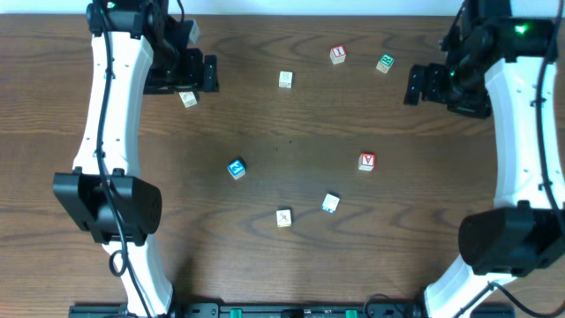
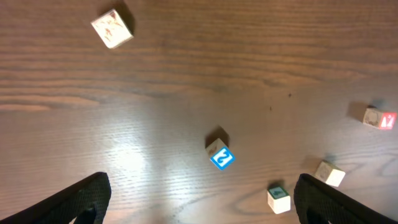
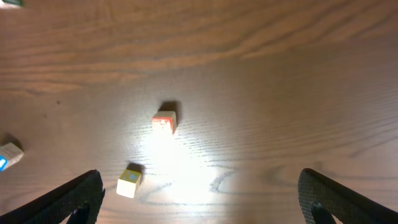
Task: Spell out Ai2
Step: 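Raise both arms and move the right gripper over the red I block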
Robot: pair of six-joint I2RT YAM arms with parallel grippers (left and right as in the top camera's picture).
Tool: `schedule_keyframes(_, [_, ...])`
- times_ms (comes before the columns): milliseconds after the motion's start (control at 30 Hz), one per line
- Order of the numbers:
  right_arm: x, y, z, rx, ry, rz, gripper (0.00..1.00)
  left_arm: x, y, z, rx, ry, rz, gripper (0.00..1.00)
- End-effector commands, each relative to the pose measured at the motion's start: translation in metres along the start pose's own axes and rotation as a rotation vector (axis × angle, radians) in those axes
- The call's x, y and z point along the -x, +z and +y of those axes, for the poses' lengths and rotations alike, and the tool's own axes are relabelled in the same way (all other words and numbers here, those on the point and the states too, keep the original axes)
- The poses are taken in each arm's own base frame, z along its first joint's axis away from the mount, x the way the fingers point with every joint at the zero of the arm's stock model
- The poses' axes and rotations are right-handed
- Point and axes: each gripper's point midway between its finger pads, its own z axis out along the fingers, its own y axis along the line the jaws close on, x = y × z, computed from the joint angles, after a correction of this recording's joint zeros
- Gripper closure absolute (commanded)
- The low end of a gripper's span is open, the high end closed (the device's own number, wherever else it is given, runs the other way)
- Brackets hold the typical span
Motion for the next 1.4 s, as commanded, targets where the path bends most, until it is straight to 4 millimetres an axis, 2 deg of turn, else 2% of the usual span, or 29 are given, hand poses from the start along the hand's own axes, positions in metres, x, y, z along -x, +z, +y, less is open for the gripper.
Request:
schedule_keyframes(0, [-0.010,0.014,-0.005,-0.042,-0.013,0.050,0.01,-0.005,0.006,-0.010,-0.039,-0.016,0.042,0.05])
schedule_keyframes(67, [-0.010,0.014,-0.007,-0.115,-0.020,0.022,0.01,-0.022,0.005,-0.016,0.000,0.019,0.100,0.04])
schedule_keyframes(133, [-0.008,0.009,-0.001,-0.150,-0.055,-0.018,0.01,-0.029,0.006,-0.020,0.099,0.059,0.123,0.04])
schedule_keyframes(233, [-0.012,0.008,0.020,-0.149,-0.108,-0.032,0.01,-0.030,0.011,-0.036,0.263,0.116,0.100,0.04])
schedule_keyframes(333, [-0.013,0.008,0.027,-0.179,-0.124,-0.048,0.01,-0.031,0.016,-0.058,0.295,0.182,0.078,0.04])
schedule_keyframes(400, [-0.013,0.010,0.030,-0.177,-0.132,-0.049,0.01,-0.031,0.017,-0.064,0.291,0.198,0.075,0.04])
schedule_keyframes(500, [-0.020,0.019,0.027,-0.187,-0.138,-0.018,0.01,-0.036,0.023,-0.058,0.290,0.168,0.103,0.05])
schedule_keyframes(567, [-0.030,0.026,0.022,-0.203,-0.110,0.015,0.01,-0.047,0.037,-0.048,0.280,0.125,0.166,0.05])
schedule_keyframes(733, [-0.041,0.032,0.016,-0.203,-0.103,-0.020,0.01,-0.071,0.067,-0.037,0.279,0.079,0.242,0.05])
schedule_keyframes(833, [-0.050,0.035,0.010,-0.203,-0.125,-0.024,0.01,-0.080,0.066,-0.049,0.230,0.089,0.224,0.05])
schedule_keyframes(933, [-0.054,0.042,0.011,-0.199,-0.145,-0.016,0.01,-0.083,0.055,-0.048,0.243,0.105,0.175,0.05])
schedule_keyframes(1033, [-0.042,0.047,0.018,-0.170,-0.171,-0.061,0.01,-0.086,0.049,-0.041,0.258,0.097,0.148,0.05])
schedule_keyframes(1233, [-0.005,0.044,0.035,-0.123,-0.214,-0.219,0.01,-0.060,0.053,-0.047,0.229,0.102,0.033,0.05])
schedule_keyframes(1300, [0.014,0.040,0.053,-0.047,-0.269,-0.299,0.01,-0.054,0.054,-0.049,0.223,0.104,0.011,0.05])
schedule_keyframes(1367, [0.028,0.040,0.062,-0.021,-0.297,-0.350,0.01,-0.049,0.054,-0.050,0.218,0.105,-0.011,0.05])
